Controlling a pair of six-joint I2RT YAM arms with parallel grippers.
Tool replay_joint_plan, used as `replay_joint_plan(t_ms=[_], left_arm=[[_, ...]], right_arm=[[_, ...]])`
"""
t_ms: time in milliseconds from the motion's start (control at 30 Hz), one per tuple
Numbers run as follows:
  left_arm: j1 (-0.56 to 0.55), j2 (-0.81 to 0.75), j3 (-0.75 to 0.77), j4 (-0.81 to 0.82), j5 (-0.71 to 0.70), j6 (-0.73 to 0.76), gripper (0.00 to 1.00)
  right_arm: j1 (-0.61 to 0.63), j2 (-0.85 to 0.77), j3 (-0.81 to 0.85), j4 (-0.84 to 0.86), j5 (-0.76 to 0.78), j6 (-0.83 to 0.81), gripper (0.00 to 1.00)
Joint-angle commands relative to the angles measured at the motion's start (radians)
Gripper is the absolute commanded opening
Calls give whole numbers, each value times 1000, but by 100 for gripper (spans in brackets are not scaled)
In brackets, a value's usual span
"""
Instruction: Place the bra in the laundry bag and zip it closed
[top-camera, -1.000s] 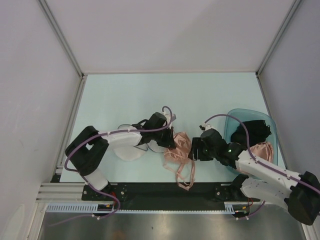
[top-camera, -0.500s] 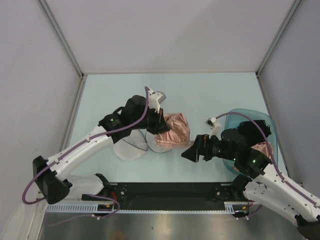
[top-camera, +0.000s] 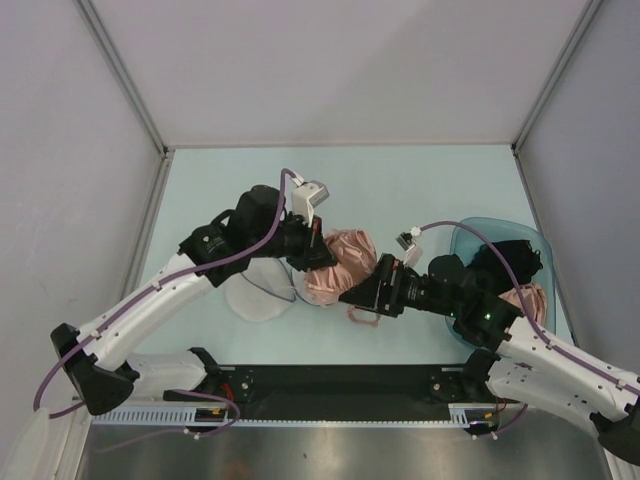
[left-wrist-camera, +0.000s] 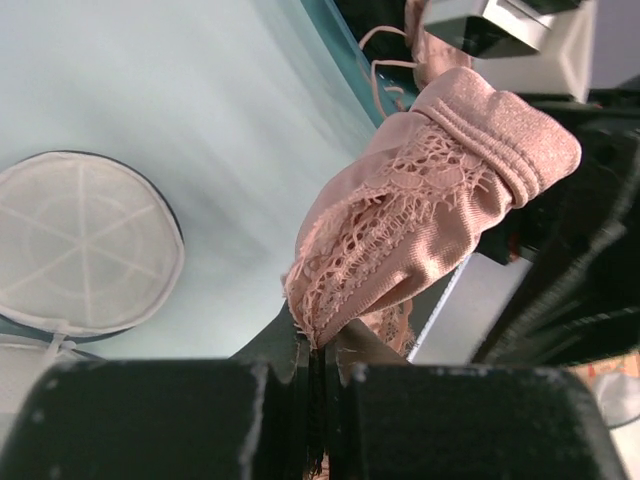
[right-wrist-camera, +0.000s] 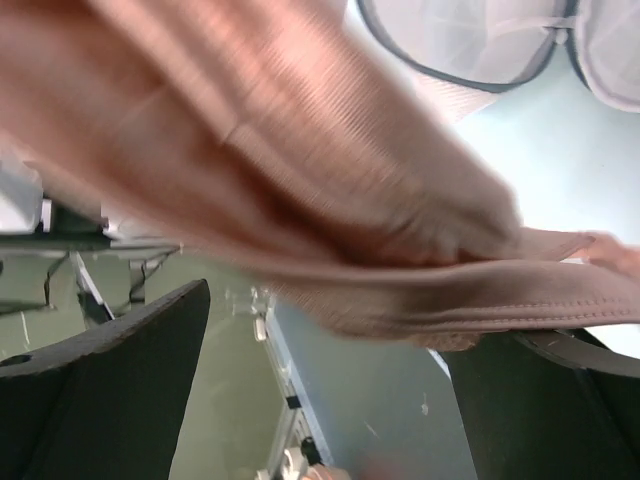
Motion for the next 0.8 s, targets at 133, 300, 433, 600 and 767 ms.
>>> replay_joint_plan(t_ms=[133, 300, 433, 600, 767], left_arm=[[6, -85, 6, 31, 173, 9, 0], [6, -102, -30, 48, 222, -9, 0], [6, -102, -53, 59, 249, -24, 0], [5, -105, -91, 97, 295, -35, 0], [3, -88, -97, 96, 304, -37, 0]], right_arm=[[-33, 15, 16, 29, 70, 15, 100], [-44, 4, 11, 107, -1, -80, 100], [-44, -7, 22, 169, -51, -145, 100], [-55, -5, 34, 215, -131, -255, 100], [-51, 15, 43, 249, -249, -310, 100]])
